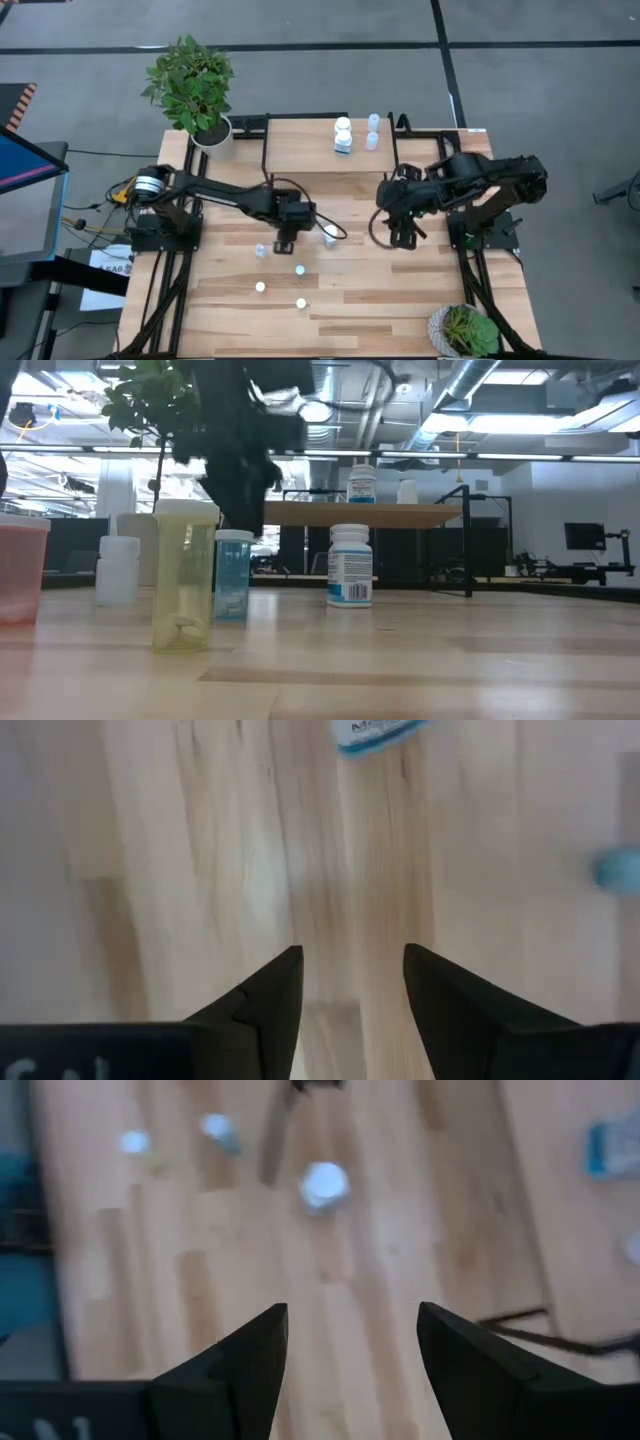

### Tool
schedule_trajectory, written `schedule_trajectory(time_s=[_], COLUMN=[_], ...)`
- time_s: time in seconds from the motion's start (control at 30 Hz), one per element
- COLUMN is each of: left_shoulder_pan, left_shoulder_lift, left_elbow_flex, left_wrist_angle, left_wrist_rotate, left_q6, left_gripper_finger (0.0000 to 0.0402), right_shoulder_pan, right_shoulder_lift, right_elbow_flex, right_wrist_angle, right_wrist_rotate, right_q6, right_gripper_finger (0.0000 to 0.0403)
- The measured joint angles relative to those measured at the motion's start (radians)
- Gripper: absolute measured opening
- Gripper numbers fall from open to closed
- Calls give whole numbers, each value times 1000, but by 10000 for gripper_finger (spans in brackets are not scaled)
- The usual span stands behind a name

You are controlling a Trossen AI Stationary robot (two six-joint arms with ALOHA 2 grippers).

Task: Pick and place medicine bottles onto shelf by color
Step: Align the white and blue bottle with the other white and blue bottles on the shelf

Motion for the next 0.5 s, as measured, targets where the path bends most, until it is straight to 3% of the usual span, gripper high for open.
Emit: schedule_trajectory(time_s=[0.13, 0.27, 0.5], left_shoulder_pan=[0, -3, -5], left_shoulder_lift=[-106, -246, -516], left_elbow_flex=[-4, -72, -275], left_wrist_angle=[-130, -151, -82], left_wrist_rotate=[1, 22, 29], left_q6=[3, -4, -90], left_gripper_finger=[162, 162, 162], right_shoulder_pan=[51, 105, 136], right_shoulder_lift=[8, 7, 8], right_elbow_flex=[-148, -332, -650], right_wrist_angle=[-7, 94, 744], right_wrist_rotate=[116, 148, 185], right_q6=[158, 306, 320], right_gripper_finger=[244, 244, 244])
